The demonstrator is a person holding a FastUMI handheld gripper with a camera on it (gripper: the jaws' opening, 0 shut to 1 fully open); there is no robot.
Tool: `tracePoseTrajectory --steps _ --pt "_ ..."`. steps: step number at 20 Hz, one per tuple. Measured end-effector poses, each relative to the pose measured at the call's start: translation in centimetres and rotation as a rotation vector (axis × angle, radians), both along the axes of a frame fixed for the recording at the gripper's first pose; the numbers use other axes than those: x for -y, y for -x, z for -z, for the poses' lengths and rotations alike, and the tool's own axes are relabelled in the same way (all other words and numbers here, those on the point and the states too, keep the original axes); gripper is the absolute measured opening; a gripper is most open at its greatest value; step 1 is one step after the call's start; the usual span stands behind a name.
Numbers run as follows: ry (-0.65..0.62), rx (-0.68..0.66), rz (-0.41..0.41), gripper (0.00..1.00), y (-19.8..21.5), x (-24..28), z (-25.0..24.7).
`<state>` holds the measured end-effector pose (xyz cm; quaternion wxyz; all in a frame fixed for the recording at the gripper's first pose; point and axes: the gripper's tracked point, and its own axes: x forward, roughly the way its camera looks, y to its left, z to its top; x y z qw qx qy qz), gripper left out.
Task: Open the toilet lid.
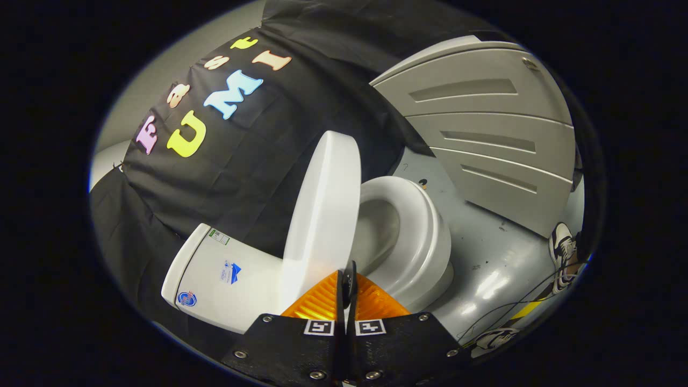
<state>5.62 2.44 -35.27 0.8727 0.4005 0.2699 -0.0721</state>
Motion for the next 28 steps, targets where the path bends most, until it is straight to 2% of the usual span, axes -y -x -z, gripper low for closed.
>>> tracePoseTrajectory --steps 3,9,14,20,28 --pt "0.090 0.002 -0.024 0.00 -0.4 -1.0 -2.1" --pt "0.180 -0.023 0.028 0.00 -0.7 -2.6 -4.8" --pt "0.332 -0.026 0.010 0.00 -1.3 -4.3 -7.2" --pt "0.449 -0.010 0.009 0.00 -1.6 -6.1 -9.3" --pt "0.635 0.020 -0.037 0.00 -2.3 -9.5 -12.5"
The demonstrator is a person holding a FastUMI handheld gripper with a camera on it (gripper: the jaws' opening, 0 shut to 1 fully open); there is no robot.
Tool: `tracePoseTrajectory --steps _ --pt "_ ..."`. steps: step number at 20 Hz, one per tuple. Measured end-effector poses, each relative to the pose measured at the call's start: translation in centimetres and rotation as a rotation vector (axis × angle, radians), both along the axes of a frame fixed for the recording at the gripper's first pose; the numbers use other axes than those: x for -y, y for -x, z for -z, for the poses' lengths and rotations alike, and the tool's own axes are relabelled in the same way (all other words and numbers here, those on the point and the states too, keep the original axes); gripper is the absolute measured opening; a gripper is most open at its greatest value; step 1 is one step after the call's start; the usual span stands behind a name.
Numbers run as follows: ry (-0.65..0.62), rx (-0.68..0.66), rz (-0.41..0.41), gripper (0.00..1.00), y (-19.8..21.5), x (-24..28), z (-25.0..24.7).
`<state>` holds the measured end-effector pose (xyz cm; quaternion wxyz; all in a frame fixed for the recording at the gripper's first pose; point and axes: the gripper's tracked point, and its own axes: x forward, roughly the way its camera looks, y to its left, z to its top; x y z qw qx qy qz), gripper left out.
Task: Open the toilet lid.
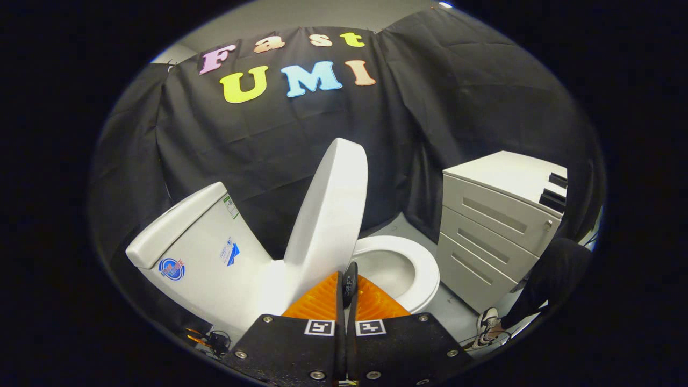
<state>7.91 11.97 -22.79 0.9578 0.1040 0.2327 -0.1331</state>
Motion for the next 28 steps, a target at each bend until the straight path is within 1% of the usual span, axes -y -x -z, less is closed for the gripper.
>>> tracePoseTrajectory --steps 3,6,8,13,19,28 --pt "0.030 0.034 -0.012 0.00 -0.2 -1.7 -1.0" --pt "0.086 0.033 -0.041 0.00 -0.5 -3.1 -1.8" --pt "0.096 0.045 -0.051 0.00 -0.6 -4.3 -2.4" --pt "0.177 0.055 -0.106 0.00 -1.1 -7.5 -3.7" --pt "0.215 0.075 -0.174 0.00 -1.6 -11.2 -4.7" --pt "0.235 0.105 -0.283 0.00 -2.4 -17.0 -5.0"
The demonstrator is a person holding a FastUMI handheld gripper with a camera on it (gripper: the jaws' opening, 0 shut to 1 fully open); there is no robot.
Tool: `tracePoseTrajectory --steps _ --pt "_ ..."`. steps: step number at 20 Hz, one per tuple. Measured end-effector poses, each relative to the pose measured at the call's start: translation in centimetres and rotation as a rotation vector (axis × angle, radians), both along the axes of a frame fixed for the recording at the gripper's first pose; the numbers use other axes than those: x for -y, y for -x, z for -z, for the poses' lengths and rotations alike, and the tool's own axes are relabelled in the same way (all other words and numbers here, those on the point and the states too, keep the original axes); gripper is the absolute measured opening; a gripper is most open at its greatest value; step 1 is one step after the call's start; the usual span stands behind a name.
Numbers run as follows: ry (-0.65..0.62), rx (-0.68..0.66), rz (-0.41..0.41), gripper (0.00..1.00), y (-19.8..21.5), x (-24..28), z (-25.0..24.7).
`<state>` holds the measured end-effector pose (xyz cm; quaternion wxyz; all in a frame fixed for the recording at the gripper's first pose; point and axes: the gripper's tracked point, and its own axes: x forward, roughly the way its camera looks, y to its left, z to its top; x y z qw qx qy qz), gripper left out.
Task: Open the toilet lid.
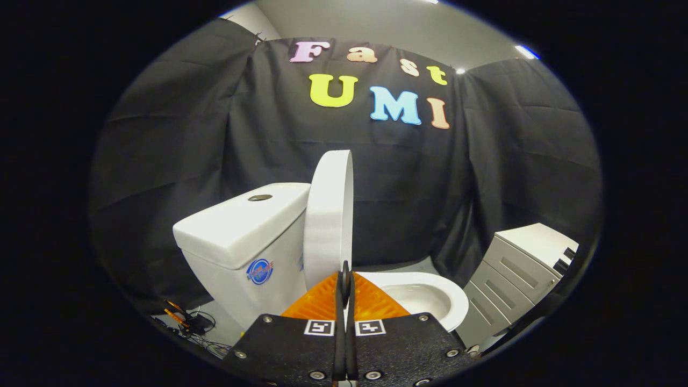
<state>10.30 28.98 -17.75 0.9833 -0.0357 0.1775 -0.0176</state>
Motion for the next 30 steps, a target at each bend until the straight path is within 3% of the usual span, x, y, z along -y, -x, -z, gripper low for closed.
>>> tracePoseTrajectory --steps 5,10,21,23,27,29,30 --pt "-0.004 0.012 -0.043 0.00 -0.3 -2.7 0.1" --pt "0.075 0.011 -0.074 0.00 -0.4 -4.4 0.2" --pt "0.056 0.006 -0.067 0.00 -0.6 -4.6 0.0" --pt "0.046 -0.007 -0.093 0.03 -0.7 -5.1 0.1" --pt "0.049 -0.017 -0.129 0.20 0.3 -5.7 -0.6" --pt "0.008 -0.025 -0.142 0.34 1.0 -6.4 -0.8" --pt "-0.011 -0.023 -0.139 0.48 1.4 -6.3 -1.4"
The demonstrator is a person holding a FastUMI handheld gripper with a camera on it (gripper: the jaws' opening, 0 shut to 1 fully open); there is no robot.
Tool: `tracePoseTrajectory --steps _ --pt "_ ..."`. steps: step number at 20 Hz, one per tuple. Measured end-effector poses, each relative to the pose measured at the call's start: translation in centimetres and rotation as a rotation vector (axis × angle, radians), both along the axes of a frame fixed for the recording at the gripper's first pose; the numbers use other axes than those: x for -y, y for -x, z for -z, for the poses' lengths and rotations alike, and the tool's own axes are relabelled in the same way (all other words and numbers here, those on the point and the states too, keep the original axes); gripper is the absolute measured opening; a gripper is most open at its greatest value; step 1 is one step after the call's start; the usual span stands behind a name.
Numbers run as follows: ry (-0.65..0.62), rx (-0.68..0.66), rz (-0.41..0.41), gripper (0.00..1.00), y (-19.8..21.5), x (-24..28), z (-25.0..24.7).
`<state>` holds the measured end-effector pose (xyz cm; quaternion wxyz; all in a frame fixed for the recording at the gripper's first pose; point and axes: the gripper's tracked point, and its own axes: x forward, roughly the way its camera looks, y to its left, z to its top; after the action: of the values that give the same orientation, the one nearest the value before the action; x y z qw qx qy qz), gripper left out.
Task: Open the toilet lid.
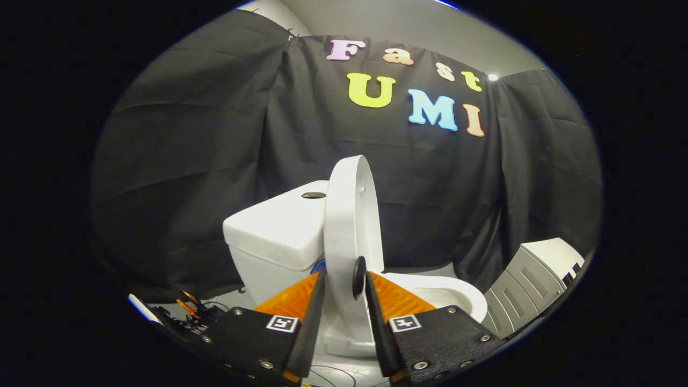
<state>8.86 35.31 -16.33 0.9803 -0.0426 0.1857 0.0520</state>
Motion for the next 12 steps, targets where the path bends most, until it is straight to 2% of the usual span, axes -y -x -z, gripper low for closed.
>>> tracePoseTrajectory --steps 4,5,8,12 --pt "-0.088 0.044 -0.036 0.90 1.0 -0.2 -4.4" --pt "-0.106 0.065 -0.043 0.93 1.1 0.2 -5.8" --pt "-0.148 0.129 -0.094 0.94 1.2 1.3 -10.4" --pt "-0.092 0.241 -0.175 0.94 0.7 4.3 -16.8"
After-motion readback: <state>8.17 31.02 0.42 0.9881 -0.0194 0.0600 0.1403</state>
